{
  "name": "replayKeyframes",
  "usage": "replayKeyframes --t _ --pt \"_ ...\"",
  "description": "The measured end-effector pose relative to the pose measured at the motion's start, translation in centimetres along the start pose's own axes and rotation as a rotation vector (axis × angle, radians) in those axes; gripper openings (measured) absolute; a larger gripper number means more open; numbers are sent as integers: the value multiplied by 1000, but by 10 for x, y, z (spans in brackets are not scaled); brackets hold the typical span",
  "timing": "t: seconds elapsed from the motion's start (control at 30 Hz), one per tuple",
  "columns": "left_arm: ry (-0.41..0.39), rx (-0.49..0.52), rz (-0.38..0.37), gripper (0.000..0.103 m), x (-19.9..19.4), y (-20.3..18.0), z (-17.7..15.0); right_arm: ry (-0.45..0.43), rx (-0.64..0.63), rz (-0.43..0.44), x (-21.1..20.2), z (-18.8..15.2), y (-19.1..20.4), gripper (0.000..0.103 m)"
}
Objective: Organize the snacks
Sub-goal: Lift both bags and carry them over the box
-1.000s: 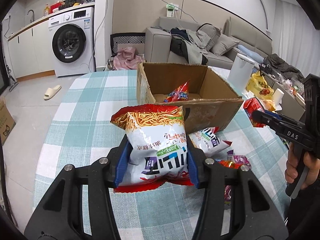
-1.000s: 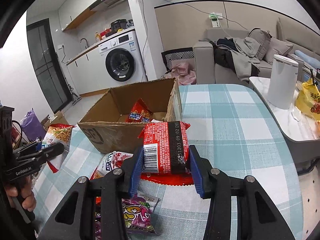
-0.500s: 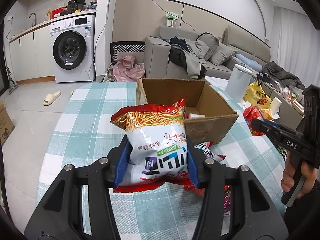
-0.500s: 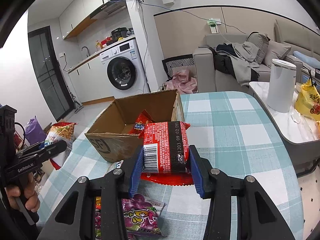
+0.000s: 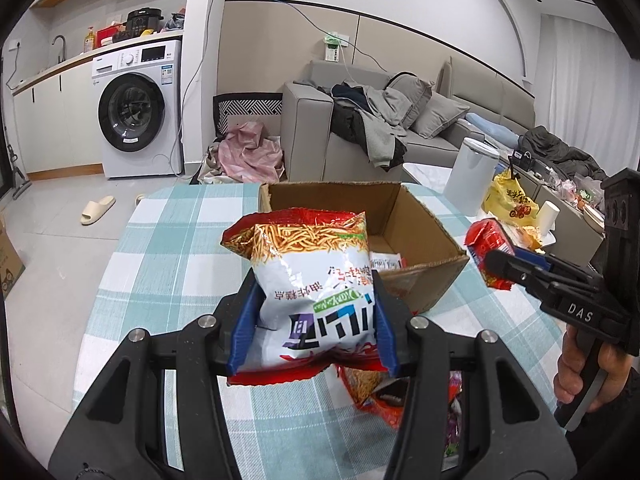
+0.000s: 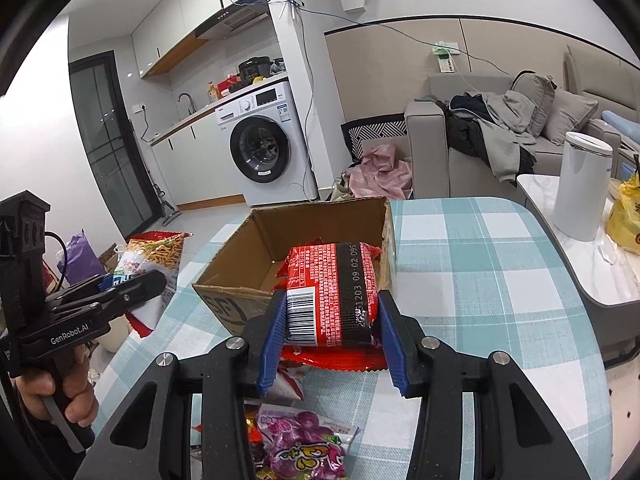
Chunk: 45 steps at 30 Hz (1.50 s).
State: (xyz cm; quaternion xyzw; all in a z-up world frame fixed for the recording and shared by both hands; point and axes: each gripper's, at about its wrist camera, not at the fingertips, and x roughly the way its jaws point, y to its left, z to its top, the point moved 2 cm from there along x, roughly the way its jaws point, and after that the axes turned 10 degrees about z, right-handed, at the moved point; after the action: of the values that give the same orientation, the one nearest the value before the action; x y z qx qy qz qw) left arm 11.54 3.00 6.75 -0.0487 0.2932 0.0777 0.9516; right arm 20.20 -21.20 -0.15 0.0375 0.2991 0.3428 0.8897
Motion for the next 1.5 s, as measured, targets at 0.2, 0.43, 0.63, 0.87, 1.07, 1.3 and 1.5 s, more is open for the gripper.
replayKeyframes --t 0.2,0.43,0.63,0.87,1.07,1.3,1.5 --pt "-9 2 -12 48 10 -9 15 1 8 14 10 8 0 45" --pt "-13 -2 -20 48 28 -18 32 8 27 34 20 18 -2 45" --pt "0 8 -28 48 48 -28 44 15 42 51 30 23 -4 45" --pt "8 22 -32 48 76 -41 58 27 55 59 45 28 -6 45" --pt "28 14 -38 48 97 -41 58 42 69 59 55 32 -9 45" --pt "38 19 -41 48 116 -45 56 59 75 52 67 32 -12 45" --pt "53 31 -42 48 132 -47 51 71 82 48 76 31 -16 45"
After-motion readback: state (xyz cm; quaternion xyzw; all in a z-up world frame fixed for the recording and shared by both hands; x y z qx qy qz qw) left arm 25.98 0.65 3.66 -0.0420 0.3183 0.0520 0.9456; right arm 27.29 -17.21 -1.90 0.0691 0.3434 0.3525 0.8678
